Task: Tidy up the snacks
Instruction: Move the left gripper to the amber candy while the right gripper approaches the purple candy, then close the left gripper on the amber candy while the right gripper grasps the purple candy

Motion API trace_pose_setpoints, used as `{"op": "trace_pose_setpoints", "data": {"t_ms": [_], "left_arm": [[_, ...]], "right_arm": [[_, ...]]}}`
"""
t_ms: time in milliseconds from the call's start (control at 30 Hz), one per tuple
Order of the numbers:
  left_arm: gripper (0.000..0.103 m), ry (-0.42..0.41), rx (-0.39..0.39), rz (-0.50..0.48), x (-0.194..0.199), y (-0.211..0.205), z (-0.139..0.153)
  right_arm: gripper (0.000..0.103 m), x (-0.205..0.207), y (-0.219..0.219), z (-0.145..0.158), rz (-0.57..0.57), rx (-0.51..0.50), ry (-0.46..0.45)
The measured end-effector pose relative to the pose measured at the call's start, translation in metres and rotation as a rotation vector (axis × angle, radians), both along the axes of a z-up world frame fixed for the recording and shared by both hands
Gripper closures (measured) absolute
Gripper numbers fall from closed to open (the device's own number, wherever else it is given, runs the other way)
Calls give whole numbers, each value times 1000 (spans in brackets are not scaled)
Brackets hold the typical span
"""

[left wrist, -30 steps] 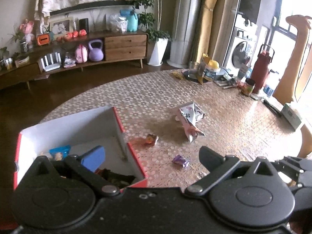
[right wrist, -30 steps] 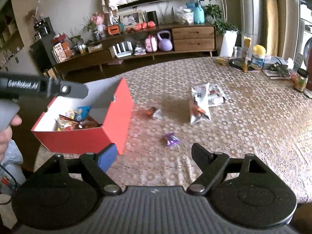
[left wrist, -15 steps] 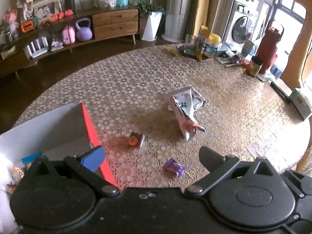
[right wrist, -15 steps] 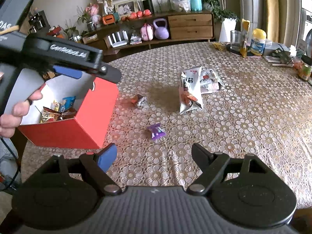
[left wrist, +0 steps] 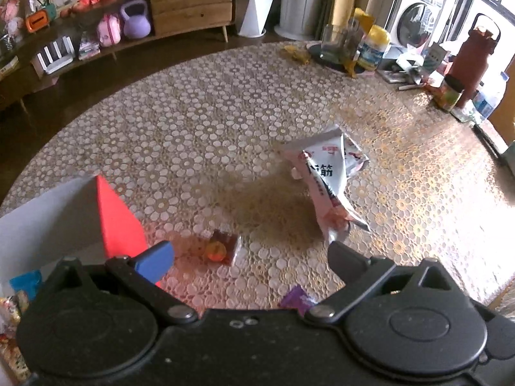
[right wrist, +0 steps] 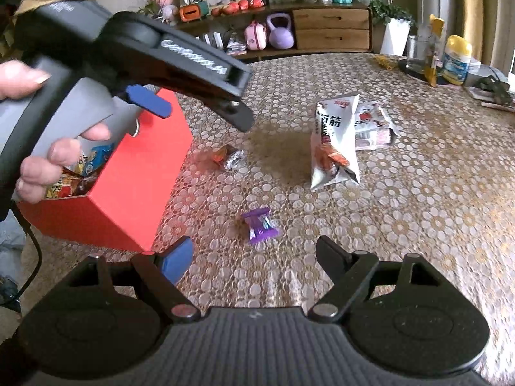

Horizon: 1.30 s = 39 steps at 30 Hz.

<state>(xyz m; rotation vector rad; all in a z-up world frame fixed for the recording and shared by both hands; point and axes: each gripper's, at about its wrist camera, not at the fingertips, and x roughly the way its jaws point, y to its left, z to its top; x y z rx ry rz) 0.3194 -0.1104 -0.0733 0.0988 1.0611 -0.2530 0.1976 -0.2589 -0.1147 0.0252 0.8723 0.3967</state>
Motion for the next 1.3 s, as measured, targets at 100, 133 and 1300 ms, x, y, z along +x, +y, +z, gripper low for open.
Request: {"op": "trace_pose_setpoints", "data": {"t_ms": [100, 133, 1300], "left_arm": [[6, 25, 19, -5, 11, -6, -13], [7, 36, 31, -4, 14, -8, -18], [73, 161, 112, 51, 52, 3, -80]], "right_arm": [[19, 10, 4, -9, 13, -11, 3], [19, 13, 5, -12, 16, -11, 6], [78, 38, 39, -49, 66, -195, -47]]}}
